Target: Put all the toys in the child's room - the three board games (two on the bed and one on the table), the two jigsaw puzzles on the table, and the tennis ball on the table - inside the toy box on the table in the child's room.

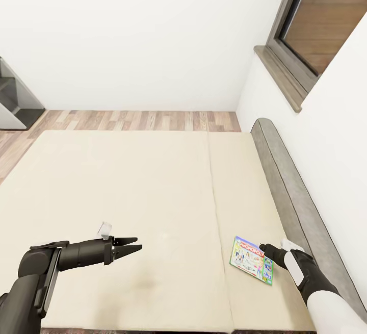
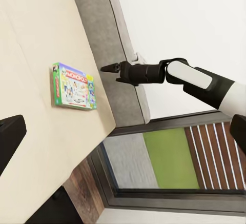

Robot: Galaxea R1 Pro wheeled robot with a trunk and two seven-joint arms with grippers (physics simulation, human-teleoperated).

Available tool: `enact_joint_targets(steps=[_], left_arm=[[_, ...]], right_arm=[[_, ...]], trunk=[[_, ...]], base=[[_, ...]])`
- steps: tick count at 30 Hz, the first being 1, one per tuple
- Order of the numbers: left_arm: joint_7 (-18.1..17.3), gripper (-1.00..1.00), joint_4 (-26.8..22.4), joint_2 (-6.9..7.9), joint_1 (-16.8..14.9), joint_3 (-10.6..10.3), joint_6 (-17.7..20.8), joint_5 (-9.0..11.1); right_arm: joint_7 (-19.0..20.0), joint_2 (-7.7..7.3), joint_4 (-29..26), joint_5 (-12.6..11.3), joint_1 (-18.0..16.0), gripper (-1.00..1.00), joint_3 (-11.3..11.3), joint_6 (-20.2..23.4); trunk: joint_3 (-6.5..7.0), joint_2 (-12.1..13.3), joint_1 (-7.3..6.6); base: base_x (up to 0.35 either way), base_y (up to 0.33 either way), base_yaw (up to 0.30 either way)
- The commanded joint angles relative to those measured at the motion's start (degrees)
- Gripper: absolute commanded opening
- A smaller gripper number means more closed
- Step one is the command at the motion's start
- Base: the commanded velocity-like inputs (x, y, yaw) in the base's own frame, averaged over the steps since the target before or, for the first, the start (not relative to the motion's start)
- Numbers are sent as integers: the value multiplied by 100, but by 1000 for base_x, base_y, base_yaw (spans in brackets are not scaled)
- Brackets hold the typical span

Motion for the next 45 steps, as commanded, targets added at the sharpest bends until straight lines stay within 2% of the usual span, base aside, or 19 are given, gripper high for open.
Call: enact_joint_targets(steps=[1, 45], left_arm=[[-54, 100, -6, -3, -4, 4, 60, -60], [-54, 100, -6, -2, -12, -2, 57, -69]], right_arm=[[-24, 0, -9, -59, -2, 100, -6, 28], [-24, 8, -10, -61, -2, 100, 1, 28]], trunk=[[-15, -10, 3], [-304, -10, 3]], base=[[0, 0, 0], [0, 0, 0]])
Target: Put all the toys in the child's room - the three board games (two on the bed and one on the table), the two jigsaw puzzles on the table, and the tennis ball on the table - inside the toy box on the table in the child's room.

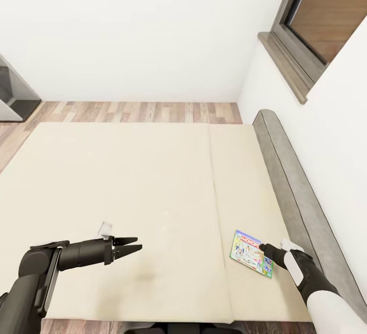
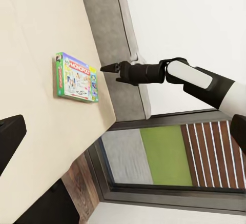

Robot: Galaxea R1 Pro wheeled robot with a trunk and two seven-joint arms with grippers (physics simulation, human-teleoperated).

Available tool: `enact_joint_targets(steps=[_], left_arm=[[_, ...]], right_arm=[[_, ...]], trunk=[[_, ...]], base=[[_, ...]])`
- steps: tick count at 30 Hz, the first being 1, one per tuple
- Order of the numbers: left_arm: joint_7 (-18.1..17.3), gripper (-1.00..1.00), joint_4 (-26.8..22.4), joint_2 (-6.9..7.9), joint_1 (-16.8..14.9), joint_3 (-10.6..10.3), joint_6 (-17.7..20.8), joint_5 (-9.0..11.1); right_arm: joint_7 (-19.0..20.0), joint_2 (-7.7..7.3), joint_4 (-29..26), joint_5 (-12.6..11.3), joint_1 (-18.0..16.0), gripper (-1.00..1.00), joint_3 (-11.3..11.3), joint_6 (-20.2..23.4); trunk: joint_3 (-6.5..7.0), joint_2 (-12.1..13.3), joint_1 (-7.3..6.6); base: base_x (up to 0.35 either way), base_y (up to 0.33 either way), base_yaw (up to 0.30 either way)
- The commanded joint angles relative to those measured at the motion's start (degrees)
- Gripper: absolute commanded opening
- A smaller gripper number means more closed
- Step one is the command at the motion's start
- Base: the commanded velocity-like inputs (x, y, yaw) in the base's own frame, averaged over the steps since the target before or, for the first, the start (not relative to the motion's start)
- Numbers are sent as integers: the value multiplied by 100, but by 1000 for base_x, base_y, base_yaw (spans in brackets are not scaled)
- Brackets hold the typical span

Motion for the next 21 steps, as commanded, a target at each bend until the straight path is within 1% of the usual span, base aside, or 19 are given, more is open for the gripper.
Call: enact_joint_targets(steps=[1, 21], left_arm=[[-54, 100, -6, -1, -4, 6, 59, -60], [-54, 100, -6, -2, -5, 1, 62, -60]], right_arm=[[-24, -1, -9, -58, 0, 100, -6, 28], [-23, 1, -9, -60, 0, 100, -4, 28]], trunk=[[-14, -9, 3], [-136, -9, 3]], base=[[0, 0, 0], [0, 0, 0]])
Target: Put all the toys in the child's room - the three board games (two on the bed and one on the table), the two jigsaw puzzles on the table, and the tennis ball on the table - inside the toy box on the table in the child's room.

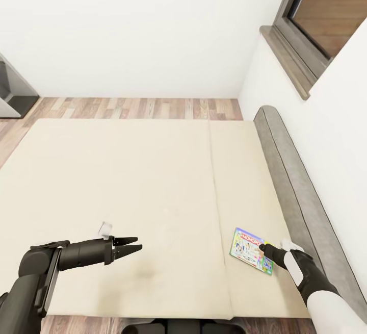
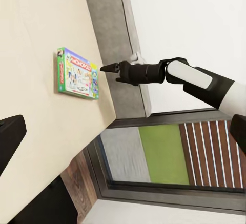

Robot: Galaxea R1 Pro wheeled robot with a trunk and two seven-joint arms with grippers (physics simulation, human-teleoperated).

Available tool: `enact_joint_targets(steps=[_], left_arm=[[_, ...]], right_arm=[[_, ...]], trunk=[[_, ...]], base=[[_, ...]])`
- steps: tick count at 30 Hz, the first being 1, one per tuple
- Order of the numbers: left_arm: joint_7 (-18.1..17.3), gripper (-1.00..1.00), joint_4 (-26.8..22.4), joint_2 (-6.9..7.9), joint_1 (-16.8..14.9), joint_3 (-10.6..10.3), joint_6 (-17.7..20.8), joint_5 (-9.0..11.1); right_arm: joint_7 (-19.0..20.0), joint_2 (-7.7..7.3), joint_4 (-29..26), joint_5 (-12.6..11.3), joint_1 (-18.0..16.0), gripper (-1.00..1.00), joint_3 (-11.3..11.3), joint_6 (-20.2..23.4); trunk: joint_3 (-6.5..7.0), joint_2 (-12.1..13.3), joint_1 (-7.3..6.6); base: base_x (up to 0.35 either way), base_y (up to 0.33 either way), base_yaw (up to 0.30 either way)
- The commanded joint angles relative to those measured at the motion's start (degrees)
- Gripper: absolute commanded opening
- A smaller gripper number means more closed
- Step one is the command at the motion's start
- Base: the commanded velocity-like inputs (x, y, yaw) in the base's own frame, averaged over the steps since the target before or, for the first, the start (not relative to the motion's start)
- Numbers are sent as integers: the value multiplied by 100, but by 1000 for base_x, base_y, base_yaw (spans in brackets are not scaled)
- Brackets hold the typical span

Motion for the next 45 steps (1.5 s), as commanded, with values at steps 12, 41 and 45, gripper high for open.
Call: enact_joint_targets(steps=[12, 41, 45], left_arm=[[-54, 100, -6, 7, -4, 32, 60, -34], [-54, 100, 1, -9, -4, 3, 61, -67], [-54, 100, 0, 15, -8, 30, 71, -42]], right_arm=[[-17, 37, -64, -49, -15, 100, -13, 21], [151, 130, -219, 31, -531, 100, 150, -236], [197, 113, -220, 33, -543, 100, 163, -236]], trunk=[[-77, -9, 3], [-229, -9, 3], [-249, -9, 3]], base=[[0, 0, 0], [0, 0, 0], [0, 0, 0]])
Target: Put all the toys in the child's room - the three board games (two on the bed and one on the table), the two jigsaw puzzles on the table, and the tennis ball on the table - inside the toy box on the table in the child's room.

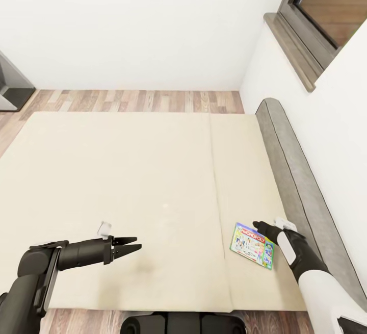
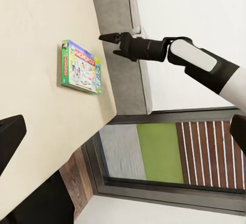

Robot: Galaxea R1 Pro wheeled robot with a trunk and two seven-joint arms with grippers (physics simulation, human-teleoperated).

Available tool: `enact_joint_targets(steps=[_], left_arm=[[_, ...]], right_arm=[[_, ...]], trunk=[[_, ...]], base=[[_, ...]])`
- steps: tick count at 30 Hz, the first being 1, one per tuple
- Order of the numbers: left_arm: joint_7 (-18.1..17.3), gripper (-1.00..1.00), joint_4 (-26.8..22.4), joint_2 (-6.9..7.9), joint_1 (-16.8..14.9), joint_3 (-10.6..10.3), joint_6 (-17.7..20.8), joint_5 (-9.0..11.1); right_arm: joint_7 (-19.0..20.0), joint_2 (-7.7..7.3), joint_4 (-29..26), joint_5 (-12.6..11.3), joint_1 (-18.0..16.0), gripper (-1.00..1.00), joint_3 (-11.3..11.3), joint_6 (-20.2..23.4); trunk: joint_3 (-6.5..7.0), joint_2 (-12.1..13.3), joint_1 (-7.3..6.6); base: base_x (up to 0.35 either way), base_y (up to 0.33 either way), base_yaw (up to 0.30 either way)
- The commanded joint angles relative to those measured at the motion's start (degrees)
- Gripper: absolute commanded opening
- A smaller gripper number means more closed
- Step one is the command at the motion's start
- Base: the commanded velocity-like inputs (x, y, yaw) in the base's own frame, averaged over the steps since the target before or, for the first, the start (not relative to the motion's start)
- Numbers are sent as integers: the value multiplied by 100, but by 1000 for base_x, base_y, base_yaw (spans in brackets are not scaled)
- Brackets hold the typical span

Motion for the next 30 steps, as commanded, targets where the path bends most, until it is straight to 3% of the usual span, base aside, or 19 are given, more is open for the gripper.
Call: enact_joint_targets(steps=[1, 10, 13, 18, 22, 30], left_arm=[[-54, 100, -8, 6, -5, 11, 65, -50], [-54, 100, -35, 23, -78, 43, 242, -10], [-54, 100, -43, 26, -466, 45, 474, -1], [-54, 100, -44, 2, -901, 41, 616, 108], [-54, 100, -33, -20, -1024, 14, 586, 340], [-54, 100, -15, -22, -1060, 16, 510, 459]], right_arm=[[21, -11, -9, -37, -3, 100, -9, 32], [589, -187, -16, -50, -9, 100, -6, 51], [827, -257, -17, -67, -9, 100, -9, 55], [927, -292, -18, -86, -8, 100, -18, 61], [953, -302, -18, -92, -8, 100, -31, 65], [938, -297, -10, -73, -5, 100, -40, 65]], trunk=[[-12, -9, 3], [-55, -9, 3], [-68, -9, 3], [-90, -9, 3], [-108, -9, 3], [-142, -9, 3]], base=[[0, 0, 0], [0, 0, 0], [0, 0, 0], [0, 0, 0], [0, 0, 0], [0, 0, 0]])
